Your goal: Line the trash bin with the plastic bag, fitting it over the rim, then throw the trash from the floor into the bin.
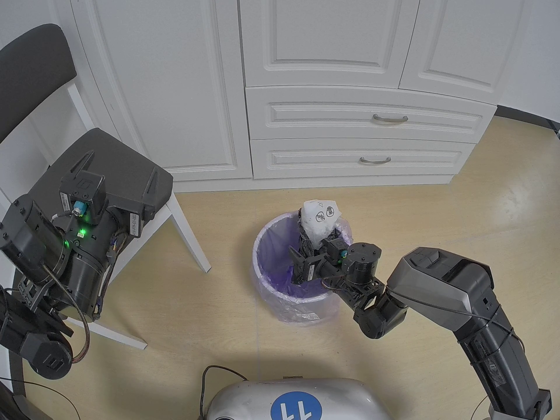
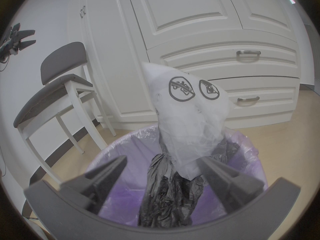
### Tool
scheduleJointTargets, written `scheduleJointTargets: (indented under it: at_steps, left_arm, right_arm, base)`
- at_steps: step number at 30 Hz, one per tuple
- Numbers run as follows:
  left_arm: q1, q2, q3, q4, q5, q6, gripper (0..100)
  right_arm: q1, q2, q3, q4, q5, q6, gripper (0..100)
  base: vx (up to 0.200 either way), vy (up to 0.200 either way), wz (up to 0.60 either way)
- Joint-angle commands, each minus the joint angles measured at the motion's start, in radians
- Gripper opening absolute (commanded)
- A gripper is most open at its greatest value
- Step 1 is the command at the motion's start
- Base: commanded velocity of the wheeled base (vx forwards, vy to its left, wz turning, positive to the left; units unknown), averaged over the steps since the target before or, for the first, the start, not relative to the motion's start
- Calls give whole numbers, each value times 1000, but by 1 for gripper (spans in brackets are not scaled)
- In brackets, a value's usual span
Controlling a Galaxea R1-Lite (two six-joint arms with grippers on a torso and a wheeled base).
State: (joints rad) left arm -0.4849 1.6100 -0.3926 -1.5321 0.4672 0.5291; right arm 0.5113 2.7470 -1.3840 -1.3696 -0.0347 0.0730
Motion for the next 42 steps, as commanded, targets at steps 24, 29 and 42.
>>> scheduleJointTargets:
  at_steps: [24,29,42]
  left_arm:
    - [0,-1,0,0,1,0,100]
    - [0,2,1,0,1,0,100]
    - [-1,10,4,0,-1,0,100]
  right_arm:
    - [50,-113,198,-8,22,-5,100]
    - [50,-125,201,-13,24,-7,100]
    - [13,-242,247,-6,19,-13,100]
  base:
    - [0,0,0]
    - [0,0,0]
    - [0,0,0]
